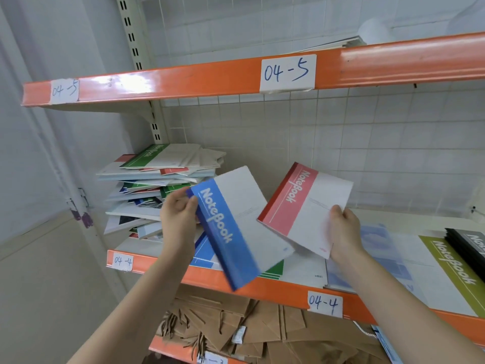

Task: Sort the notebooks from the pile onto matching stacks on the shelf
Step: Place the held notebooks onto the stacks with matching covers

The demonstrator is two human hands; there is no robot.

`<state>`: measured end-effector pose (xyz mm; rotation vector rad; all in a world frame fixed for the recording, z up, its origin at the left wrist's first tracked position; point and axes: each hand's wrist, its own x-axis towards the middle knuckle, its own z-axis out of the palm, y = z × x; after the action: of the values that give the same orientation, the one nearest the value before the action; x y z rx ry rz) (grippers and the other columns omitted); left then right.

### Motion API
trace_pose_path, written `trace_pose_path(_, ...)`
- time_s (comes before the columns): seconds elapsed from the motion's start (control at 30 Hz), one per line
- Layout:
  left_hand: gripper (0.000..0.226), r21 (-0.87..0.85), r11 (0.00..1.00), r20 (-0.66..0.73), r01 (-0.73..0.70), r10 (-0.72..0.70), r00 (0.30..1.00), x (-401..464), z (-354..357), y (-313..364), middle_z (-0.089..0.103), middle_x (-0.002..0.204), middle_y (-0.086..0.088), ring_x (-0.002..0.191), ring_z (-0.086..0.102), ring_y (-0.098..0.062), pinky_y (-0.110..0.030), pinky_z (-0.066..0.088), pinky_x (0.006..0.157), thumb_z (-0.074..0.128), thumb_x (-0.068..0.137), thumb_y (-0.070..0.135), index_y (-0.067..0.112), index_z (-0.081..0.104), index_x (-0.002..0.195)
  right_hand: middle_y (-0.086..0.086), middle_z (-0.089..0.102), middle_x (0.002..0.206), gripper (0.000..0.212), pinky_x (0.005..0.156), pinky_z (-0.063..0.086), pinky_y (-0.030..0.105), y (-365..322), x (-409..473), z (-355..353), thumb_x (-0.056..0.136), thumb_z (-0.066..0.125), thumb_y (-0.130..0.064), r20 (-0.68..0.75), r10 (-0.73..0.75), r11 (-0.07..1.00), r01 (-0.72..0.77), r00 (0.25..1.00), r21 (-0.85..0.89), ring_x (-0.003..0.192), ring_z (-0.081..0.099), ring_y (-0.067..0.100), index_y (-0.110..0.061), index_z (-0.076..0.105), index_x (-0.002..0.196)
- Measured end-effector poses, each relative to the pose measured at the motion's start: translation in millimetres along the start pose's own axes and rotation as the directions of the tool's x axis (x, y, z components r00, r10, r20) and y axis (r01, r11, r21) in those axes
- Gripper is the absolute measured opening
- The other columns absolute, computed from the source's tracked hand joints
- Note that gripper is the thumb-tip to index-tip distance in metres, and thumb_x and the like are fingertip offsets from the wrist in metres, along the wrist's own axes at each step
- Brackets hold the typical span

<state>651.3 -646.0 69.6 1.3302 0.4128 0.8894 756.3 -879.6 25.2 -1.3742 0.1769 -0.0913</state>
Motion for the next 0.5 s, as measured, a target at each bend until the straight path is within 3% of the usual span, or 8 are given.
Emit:
trace_pose_path(0.1, 0.015, 0.201, 0.97, -0.032, -0.133, 0.142, 0.989, 15.8, 7.1, 4.7, 0.06, 0.076, 0.002, 0.069, 0.06, -0.015, -0.033, 0.05, 0.065, 0.051, 0.094, 0.007, 0.014, 0.052, 0.107, 0.004, 0.062, 0.094, 0.021, 0.075, 0.05, 0.037, 2.0, -2.1, -2.7, 0.102, 0.033, -0.021, 0.029, -0.009, 1.0, 0.009, 1.0, 0.009, 0.083, 0.061, 0.022, -0.01, 0.051, 0.106)
trace_pose_path(0.17, 0.018, 0.316, 0.932, -0.011, -0.178, 0.191, 0.982, 25.7, 17.4, 2.6, 0.06, 0.082, 0.002, 0.074, 0.059, -0.016, -0.033, 0.047, 0.065, 0.05, 0.095, 0.008, 0.011, 0.053, 0.112, 0.004, 0.062, 0.098, 0.022, 0.081, 0.05, 0.04, 4.6, -5.9, -2.1, 0.102, 0.033, -0.021, 0.045, -0.028, 1.0, 0.028, 0.999, -0.003, 0.087, 0.061, 0.022, -0.009, 0.051, 0.107)
trace_pose_path(0.27, 0.035, 0.479, 0.852, 0.129, -0.211, 0.17, 0.977, 39.3, 34.4, -9.6, 0.06, 0.108, -0.003, 0.095, 0.059, -0.019, -0.033, 0.048, 0.078, 0.048, 0.094, 0.003, 0.008, 0.047, 0.129, 0.002, 0.059, 0.091, 0.023, 0.068, 0.048, 0.03, 7.7, -13.1, -1.3, 0.103, 0.032, -0.023, 0.063, -0.101, 0.99, 0.106, 0.993, -0.091, 0.08, 0.057, 0.016, -0.007, 0.049, 0.103)
trace_pose_path(0.33, 0.041, 0.658, 0.695, 0.28, -0.288, 0.129, 0.951, 41.1, 41.7, -25.2, 0.054, 0.121, -0.008, 0.107, 0.055, -0.026, -0.038, 0.047, 0.088, 0.05, 0.092, 0.003, 0.007, 0.046, 0.132, 0.002, 0.054, 0.085, 0.024, 0.06, 0.041, 0.027, 10.6, -15.7, -2.1, 0.103, 0.03, -0.023, 0.064, -0.157, 0.972, 0.166, 0.985, -0.166, 0.075, 0.053, 0.015, -0.006, 0.047, 0.098)
trace_pose_path(0.4, 0.04, 0.753, 0.511, 0.451, -0.415, 0.06, 0.891, 29.9, 43.5, -42.9, 0.055, 0.124, -0.01, 0.112, 0.054, -0.029, -0.038, 0.045, 0.089, 0.054, 0.092, 0.012, 0.009, 0.049, 0.132, 0.005, 0.054, 0.087, 0.024, 0.062, 0.041, 0.028, 13.4, -15.9, -4.3, 0.103, 0.03, -0.024, 0.064, -0.19, 0.955, 0.2, 0.98, -0.22, 0.076, 0.052, 0.016, -0.007, 0.046, 0.098)
trace_pose_path(0.5, 0.054, 0.75, 0.293, 0.654, -0.593, -0.196, 0.731, -0.4, 35.8, -67.5, 0.045, 0.142, -0.005, 0.131, 0.041, -0.023, -0.038, 0.037, 0.105, 0.052, 0.095, 0.041, 0.019, 0.04, 0.143, 0.007, 0.054, 0.089, 0.025, 0.062, 0.04, 0.028, 14.3, -14.5, -10.2, 0.104, 0.029, -0.024, 0.053, -0.211, 0.94, 0.218, 0.976, -0.264, 0.074, 0.051, 0.014, -0.006, 0.046, 0.099)
